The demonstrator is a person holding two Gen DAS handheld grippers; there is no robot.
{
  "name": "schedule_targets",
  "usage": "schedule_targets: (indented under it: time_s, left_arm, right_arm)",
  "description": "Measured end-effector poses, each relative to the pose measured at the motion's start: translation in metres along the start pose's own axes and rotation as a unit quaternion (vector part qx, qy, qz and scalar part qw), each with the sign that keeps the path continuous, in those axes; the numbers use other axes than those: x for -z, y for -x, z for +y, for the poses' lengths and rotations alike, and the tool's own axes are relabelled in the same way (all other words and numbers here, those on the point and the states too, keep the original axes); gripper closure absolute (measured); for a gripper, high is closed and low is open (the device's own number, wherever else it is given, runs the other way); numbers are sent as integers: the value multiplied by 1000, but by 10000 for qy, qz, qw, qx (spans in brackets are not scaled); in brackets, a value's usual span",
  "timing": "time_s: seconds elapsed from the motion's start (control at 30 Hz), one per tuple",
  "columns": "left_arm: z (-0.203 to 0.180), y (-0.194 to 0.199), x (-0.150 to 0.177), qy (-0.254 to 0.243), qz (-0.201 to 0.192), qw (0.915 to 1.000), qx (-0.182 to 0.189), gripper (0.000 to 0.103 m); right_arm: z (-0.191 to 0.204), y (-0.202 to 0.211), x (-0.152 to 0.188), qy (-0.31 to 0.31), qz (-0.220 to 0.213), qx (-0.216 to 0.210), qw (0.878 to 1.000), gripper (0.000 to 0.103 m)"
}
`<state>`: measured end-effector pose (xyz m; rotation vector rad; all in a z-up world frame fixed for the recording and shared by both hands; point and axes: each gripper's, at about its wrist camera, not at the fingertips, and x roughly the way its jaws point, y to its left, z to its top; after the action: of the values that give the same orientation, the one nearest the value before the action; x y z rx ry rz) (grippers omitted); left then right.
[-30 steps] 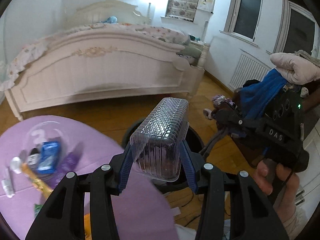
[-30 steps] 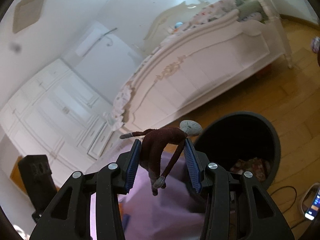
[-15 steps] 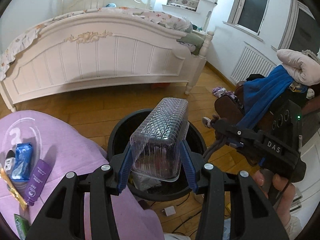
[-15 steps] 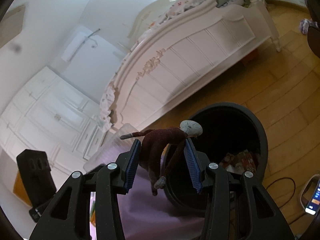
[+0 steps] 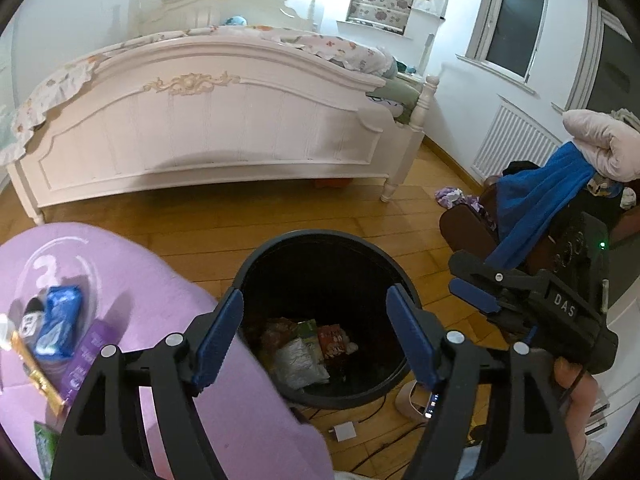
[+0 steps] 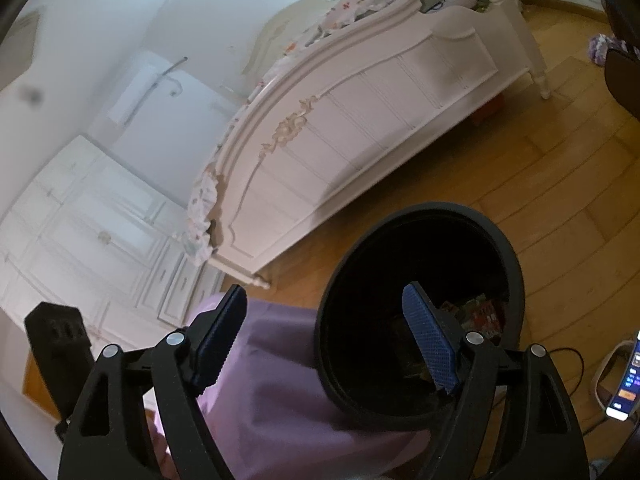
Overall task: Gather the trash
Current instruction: 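Carry the tray and doll over the black bin and open both grippers, then grasp the white spray bottle with the left gripper while the right grasps the white lid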
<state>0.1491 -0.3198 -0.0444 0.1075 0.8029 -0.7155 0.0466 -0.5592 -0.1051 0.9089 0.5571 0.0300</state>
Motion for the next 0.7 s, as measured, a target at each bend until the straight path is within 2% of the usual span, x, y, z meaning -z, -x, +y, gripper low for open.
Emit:
schedule_targets:
  time_s: [0.13, 0.33, 0.53, 0.63, 0.7]
  left_arm:
    - [17, 20, 7, 171, -85, 9997, -170, 29]
    - [65, 62, 26, 649, -291, 9957, -597, 29]
    - [139, 104, 53, 1324, -422, 9836, -1152, 29]
    - [177, 116, 69, 1424, -331, 9753, -1653, 29]
    - [207, 120, 82, 1638, -164, 9670, -1945, 29]
  right_arm:
    - [19, 0, 8, 176, 75, -47, 9998, 23]
    - [66, -13, 25, 648, 309, -172, 9973, 23]
    - [126, -39, 52, 1332, 689, -299, 9882, 23]
    - [157, -54, 65, 1712, 892, -346, 9806, 23]
    - [179, -65, 74, 1997, 1029, -376, 9737, 24]
